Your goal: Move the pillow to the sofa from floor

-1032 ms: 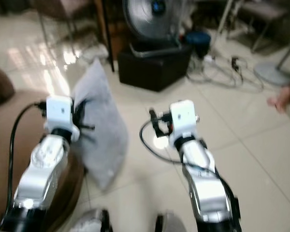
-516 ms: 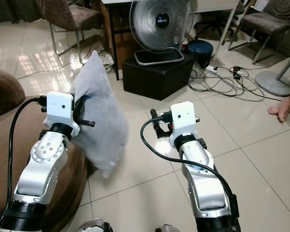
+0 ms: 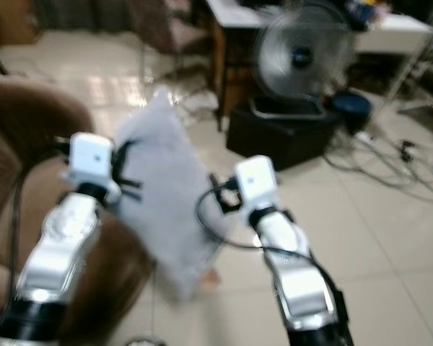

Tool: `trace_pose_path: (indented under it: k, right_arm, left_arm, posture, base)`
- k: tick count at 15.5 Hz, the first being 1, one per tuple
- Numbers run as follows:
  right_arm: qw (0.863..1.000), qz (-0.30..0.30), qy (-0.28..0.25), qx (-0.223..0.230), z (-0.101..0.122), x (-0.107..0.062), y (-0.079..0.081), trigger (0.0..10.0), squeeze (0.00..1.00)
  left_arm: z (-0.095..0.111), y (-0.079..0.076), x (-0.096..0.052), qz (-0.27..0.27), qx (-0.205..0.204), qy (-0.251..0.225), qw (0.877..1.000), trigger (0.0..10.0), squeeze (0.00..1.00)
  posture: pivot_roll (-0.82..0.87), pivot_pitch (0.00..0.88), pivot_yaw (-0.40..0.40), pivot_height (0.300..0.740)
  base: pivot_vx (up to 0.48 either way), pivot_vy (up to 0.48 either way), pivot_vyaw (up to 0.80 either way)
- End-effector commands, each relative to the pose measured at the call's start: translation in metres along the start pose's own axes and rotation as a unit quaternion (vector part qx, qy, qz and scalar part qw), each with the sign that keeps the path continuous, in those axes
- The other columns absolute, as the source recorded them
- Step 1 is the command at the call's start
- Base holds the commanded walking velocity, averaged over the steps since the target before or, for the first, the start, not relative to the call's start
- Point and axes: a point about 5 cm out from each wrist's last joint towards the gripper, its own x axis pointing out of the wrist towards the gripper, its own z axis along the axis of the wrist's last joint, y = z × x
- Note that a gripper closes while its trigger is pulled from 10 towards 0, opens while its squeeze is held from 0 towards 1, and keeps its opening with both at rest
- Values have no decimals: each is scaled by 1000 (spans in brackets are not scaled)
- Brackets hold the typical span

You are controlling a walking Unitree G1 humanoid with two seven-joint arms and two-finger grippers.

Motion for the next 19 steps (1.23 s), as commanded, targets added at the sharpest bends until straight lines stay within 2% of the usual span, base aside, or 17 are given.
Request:
trace_pose_path:
  k: [1,5,11,13,14,16,19]
  right_arm:
    - [1000,-3,18,-9,-7,-3,-7,10000,0]
    - [999,26,36,-22,-14,-6,-4,10000,0]
    - [998,23,44,-25,-19,-6,-6,10000,0]
    - [997,4,67,-30,-28,-5,-10,10000,0]
    - [997,0,68,-26,-30,-5,-10,10000,0]
    - [997,0,67,-25,-30,-6,-9,10000,0]
    - [997,1,67,-25,-30,-8,-8,10000,0]
  left_arm:
    - [21,-7,5,-12,2,-46,999,10000,0]
    - [22,-8,4,-18,7,-48,999,10000,0]
    - [18,-14,6,-39,10,-37,998,10000,0]
    - [1,-33,17,-89,33,-2,996,10000,0]
    - [-5,-38,28,-98,28,3,995,10000,0]
    - [-8,-43,40,-112,36,8,993,10000,0]
    - [-16,-49,64,-98,30,56,993,10000,0]
  posture:
    - [-44,6,10,740]
    - [-41,0,9,740]
    - [-39,0,10,740]
    - [-37,0,8,740]
    - [-37,0,8,740]
    - [-42,2,17,740]
    - [-66,28,35,740]
  base:
    - [371,0,800]
    - [373,0,800]
    - [373,0,800]
    - [0,0,0]
    - [0,0,0]
    - [0,0,0]
    - [0,0,0]
